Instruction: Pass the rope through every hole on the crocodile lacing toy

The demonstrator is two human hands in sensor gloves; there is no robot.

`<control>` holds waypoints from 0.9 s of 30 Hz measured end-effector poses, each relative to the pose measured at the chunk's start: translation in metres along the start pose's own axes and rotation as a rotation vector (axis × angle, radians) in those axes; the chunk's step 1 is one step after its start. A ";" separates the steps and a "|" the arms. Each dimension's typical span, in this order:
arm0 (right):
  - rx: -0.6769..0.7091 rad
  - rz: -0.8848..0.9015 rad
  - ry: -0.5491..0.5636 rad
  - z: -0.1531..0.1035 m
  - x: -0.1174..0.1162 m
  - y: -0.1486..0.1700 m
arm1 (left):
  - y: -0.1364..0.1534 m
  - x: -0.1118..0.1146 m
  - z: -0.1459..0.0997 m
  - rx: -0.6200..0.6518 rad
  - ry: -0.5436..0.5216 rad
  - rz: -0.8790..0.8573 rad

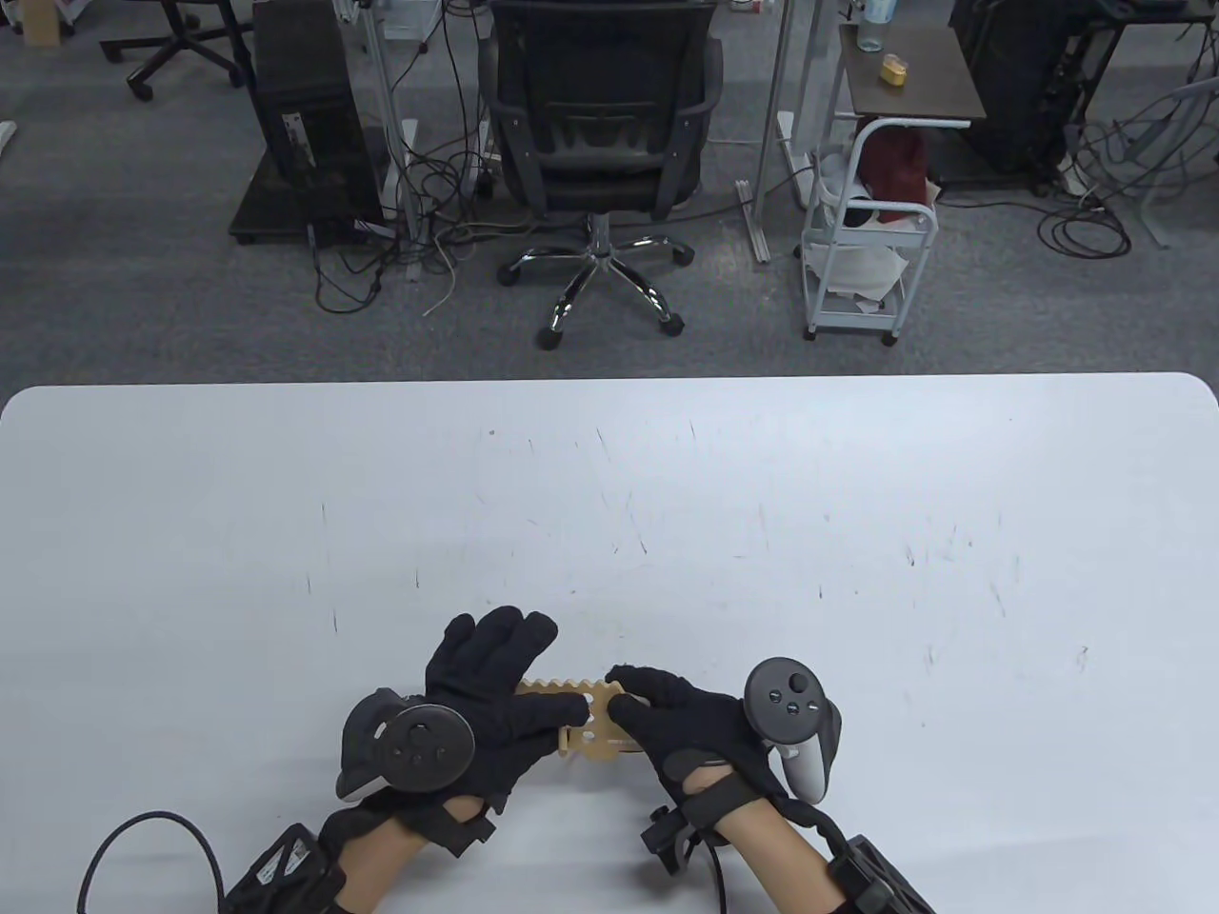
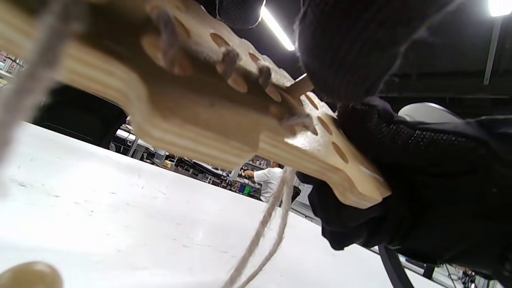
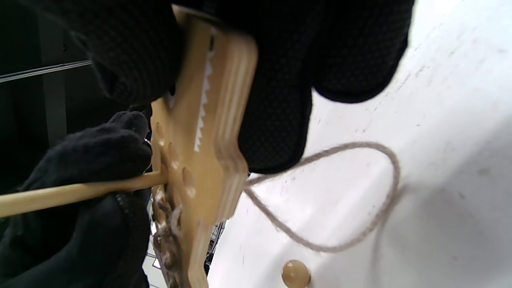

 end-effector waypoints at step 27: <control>-0.067 0.050 0.155 0.003 0.034 0.011 | 0.048 -0.029 -0.008 -0.163 -0.134 -0.021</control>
Point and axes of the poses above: the tracker on the back of each hand, its own y axis roughly to the little-finger side, its own z axis roughly from the wrist to the fingertips, x = y × z, the point moved 2 cm from there along z, roughly from the wrist to the fingertips, and after that the axes turned 3 degrees about z, right-handed, at the moved point
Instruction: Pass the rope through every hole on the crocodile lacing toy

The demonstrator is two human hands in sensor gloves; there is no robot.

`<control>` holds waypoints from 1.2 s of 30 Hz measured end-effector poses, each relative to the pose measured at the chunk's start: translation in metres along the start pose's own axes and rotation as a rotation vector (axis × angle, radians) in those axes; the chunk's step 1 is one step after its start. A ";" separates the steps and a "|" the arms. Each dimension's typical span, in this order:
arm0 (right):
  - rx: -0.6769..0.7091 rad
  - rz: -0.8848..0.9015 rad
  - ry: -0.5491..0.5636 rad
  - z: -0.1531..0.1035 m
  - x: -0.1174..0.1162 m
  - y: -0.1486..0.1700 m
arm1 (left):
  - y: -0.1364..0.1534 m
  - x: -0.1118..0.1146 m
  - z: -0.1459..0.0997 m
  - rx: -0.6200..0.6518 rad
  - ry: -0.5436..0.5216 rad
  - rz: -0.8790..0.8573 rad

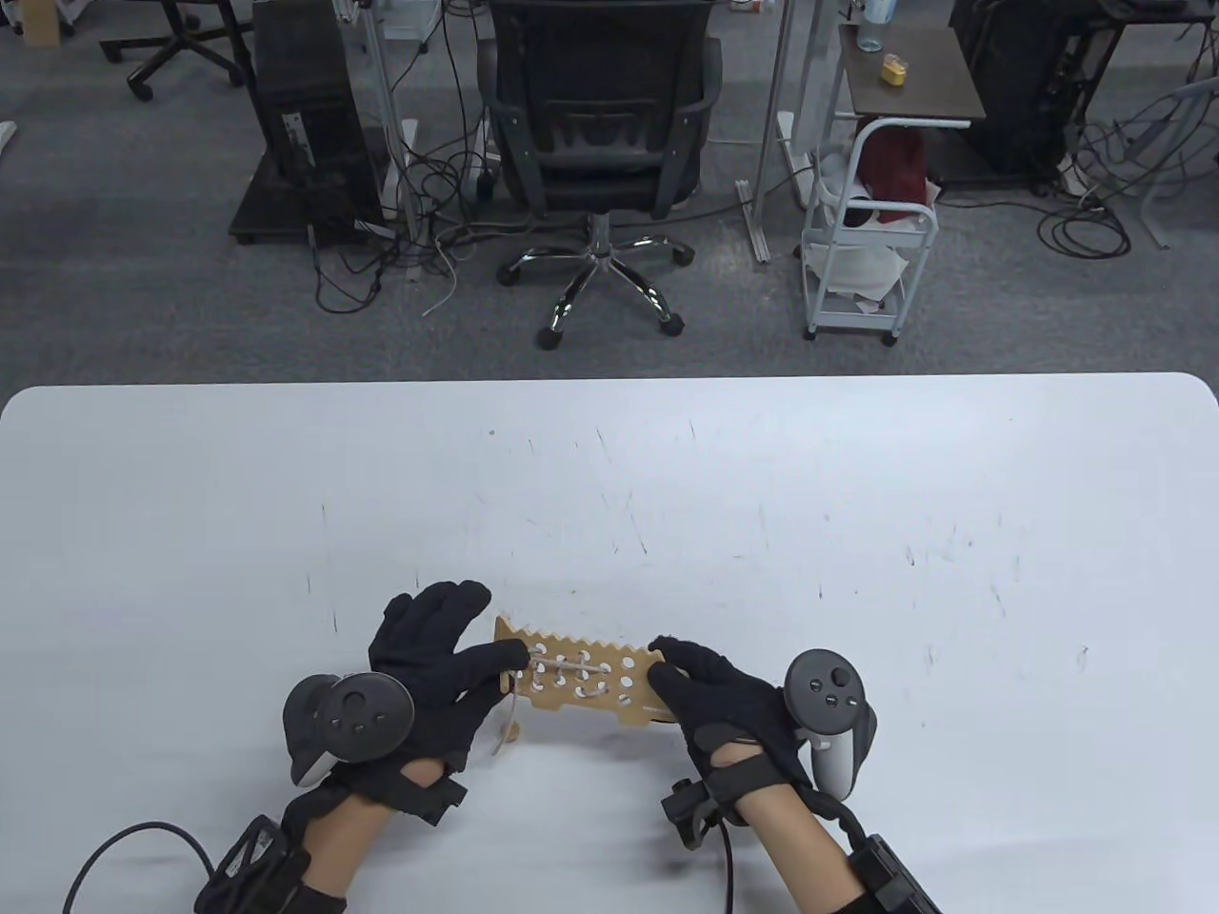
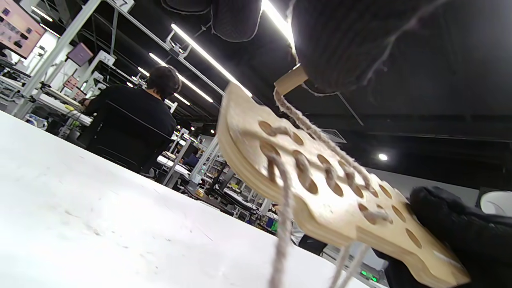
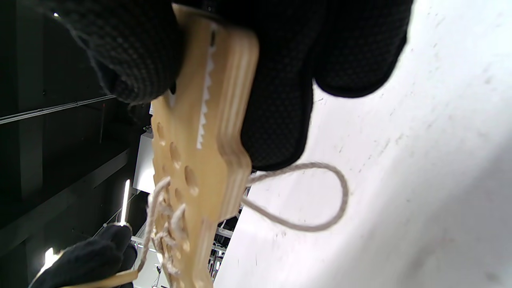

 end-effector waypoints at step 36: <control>-0.076 -0.009 0.188 0.014 0.046 0.021 | 0.076 -0.038 -0.007 -0.265 -0.186 -0.031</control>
Point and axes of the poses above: the tracker on the back of each hand, its own y axis roughly to the little-finger side, its own z axis roughly from the wrist to the fingertips, x = y × z, the point moved 2 cm from there along z, roughly from the wrist to the fingertips, and after that the axes turned 3 degrees about z, right-handed, at the moved point
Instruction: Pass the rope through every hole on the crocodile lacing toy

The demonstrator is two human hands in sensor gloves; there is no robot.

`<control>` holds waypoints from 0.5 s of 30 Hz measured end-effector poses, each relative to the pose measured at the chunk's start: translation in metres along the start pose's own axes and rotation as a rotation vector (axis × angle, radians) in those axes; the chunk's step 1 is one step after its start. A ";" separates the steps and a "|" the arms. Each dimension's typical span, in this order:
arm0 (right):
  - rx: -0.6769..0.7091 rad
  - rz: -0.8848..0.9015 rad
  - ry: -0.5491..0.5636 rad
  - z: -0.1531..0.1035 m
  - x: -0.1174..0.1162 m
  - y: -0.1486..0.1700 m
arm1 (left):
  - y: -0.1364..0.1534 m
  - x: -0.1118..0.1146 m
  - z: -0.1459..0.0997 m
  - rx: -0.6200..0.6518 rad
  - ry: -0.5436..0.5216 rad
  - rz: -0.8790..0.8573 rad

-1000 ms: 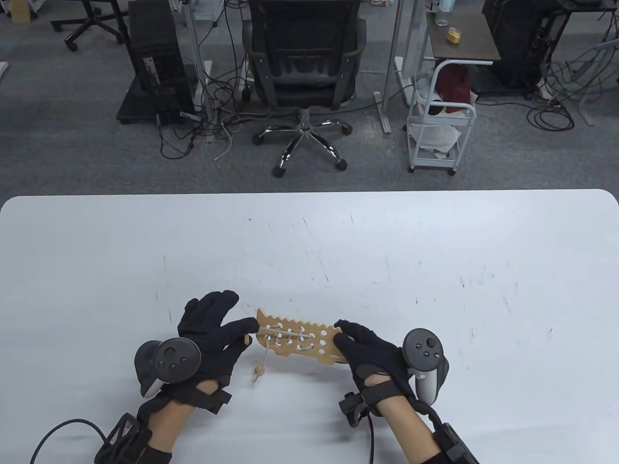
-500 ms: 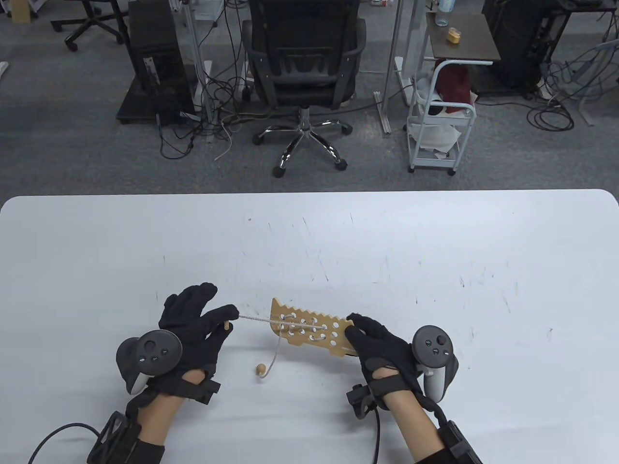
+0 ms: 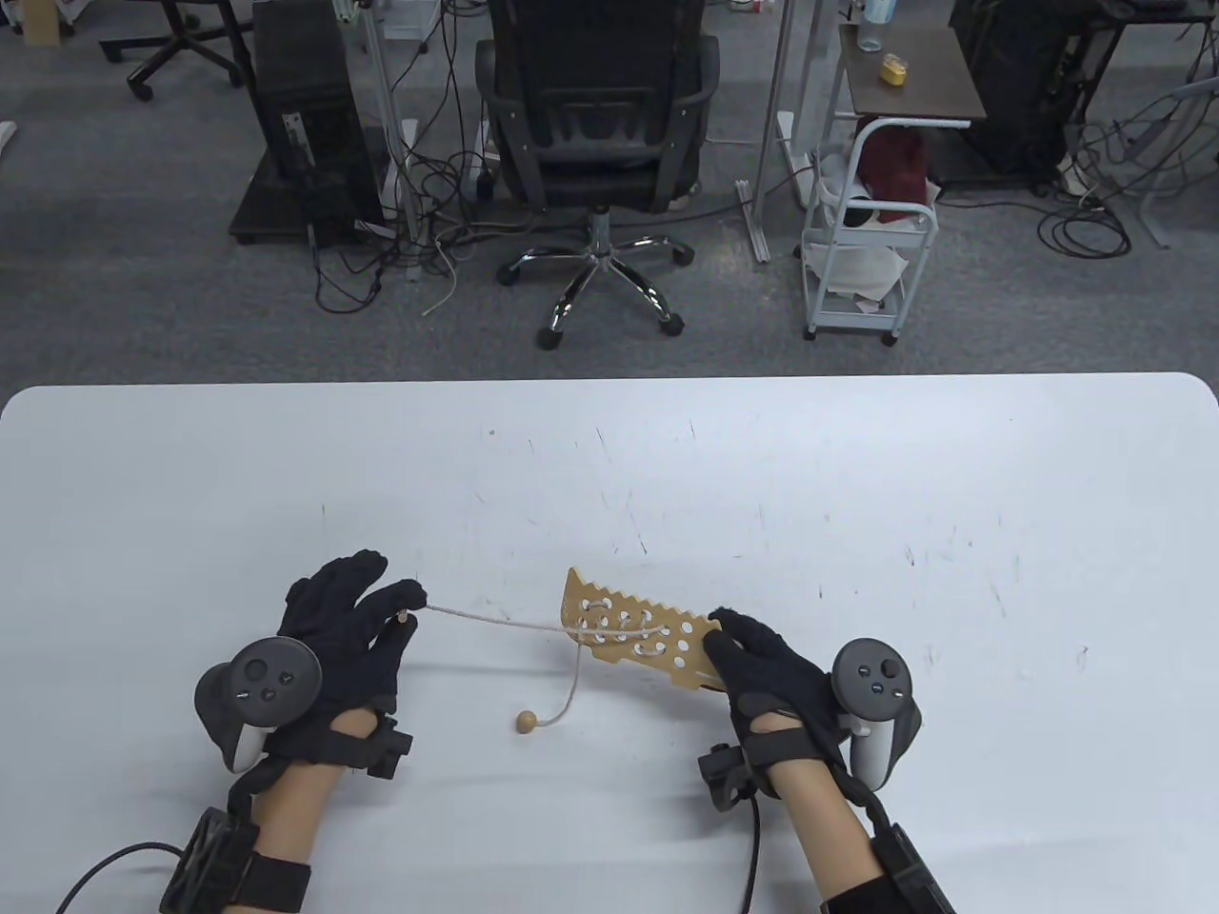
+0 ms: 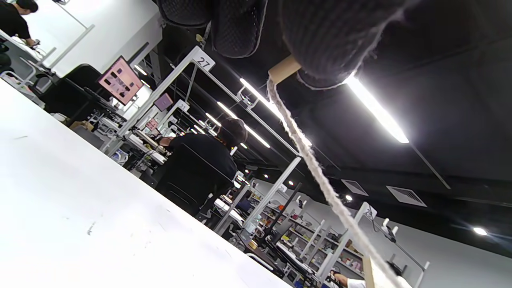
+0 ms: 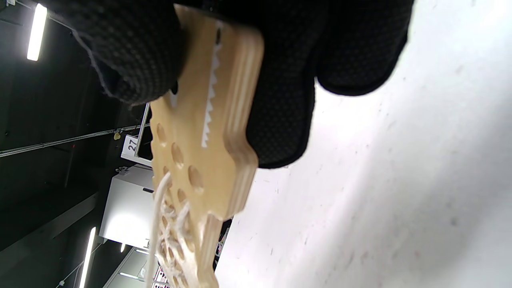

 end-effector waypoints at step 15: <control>-0.007 0.011 0.033 0.003 0.007 0.004 | 0.011 -0.003 0.001 -0.034 -0.025 -0.031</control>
Point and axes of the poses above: the tracker on the back of each hand, its own y axis roughly to the little-finger side, its own z axis roughly from the wrist to the fingertips, x = y × z, the point moved 2 cm from there along z, roughly from the wrist to the fingertips, and after that the axes turned 3 degrees about z, right-handed, at the moved point
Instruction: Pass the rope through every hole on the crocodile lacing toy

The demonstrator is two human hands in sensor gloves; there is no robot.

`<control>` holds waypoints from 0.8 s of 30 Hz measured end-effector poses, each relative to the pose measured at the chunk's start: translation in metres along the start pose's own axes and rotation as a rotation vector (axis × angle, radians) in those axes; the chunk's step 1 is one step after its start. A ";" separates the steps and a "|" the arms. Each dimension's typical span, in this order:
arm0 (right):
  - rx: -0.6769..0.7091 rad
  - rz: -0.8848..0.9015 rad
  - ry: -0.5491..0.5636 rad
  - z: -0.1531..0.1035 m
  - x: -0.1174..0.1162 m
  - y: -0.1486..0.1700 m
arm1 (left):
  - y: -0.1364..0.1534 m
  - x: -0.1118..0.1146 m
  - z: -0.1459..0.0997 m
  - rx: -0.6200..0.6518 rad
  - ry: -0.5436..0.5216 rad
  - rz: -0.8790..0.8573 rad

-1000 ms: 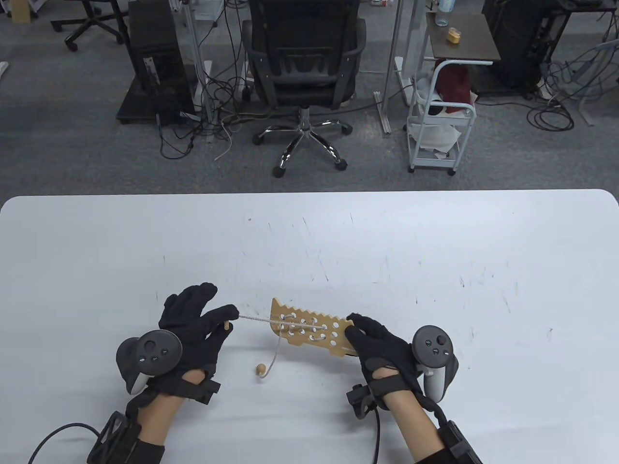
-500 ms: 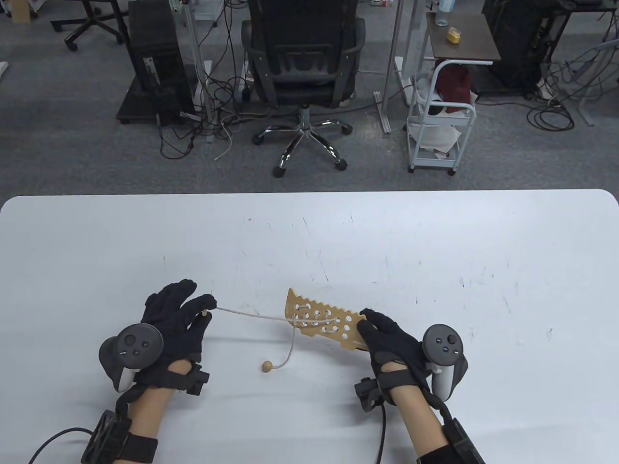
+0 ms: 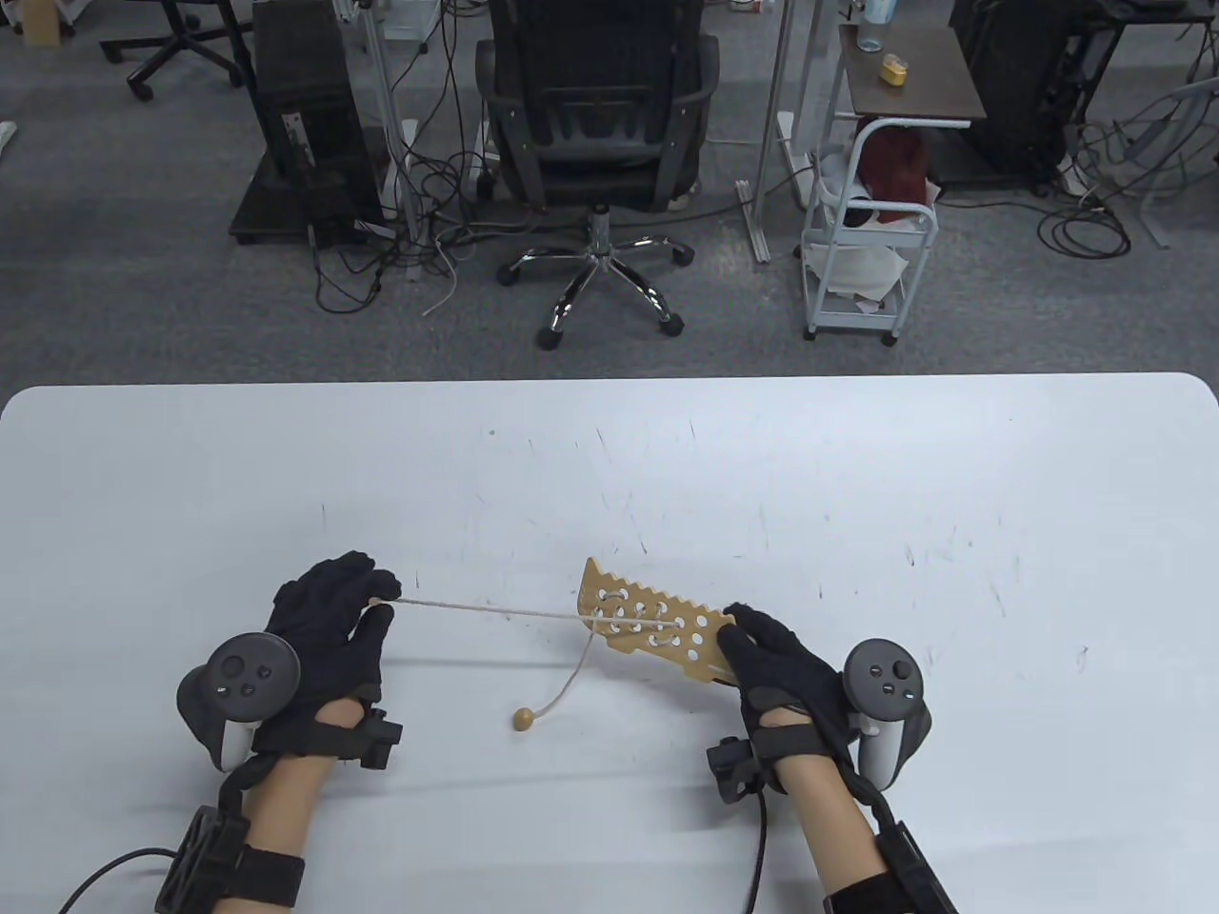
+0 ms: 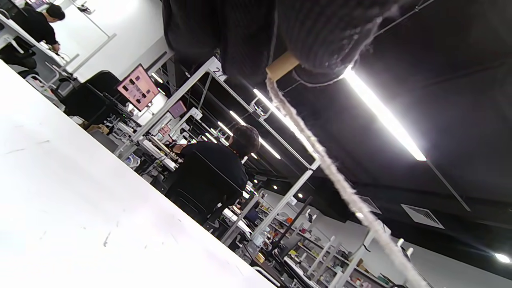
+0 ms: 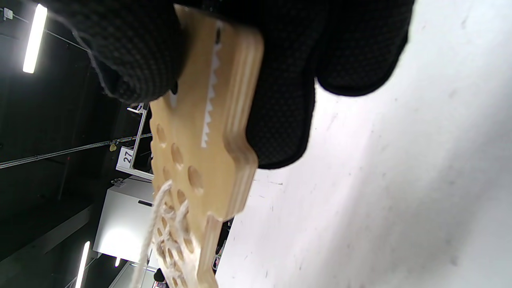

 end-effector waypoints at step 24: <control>0.177 -0.107 -0.127 -0.017 -0.032 -0.024 | -0.059 0.032 -0.013 0.257 0.202 -0.002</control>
Point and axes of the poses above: the tracker on the back of each hand, its own y axis roughly to the little-finger side, its own z axis roughly from the wrist to the fingertips, x = y × z, the point moved 2 cm from there along z, roughly from the wrist to the fingertips, and after that the axes turned 3 degrees about z, right-handed, at the moved point
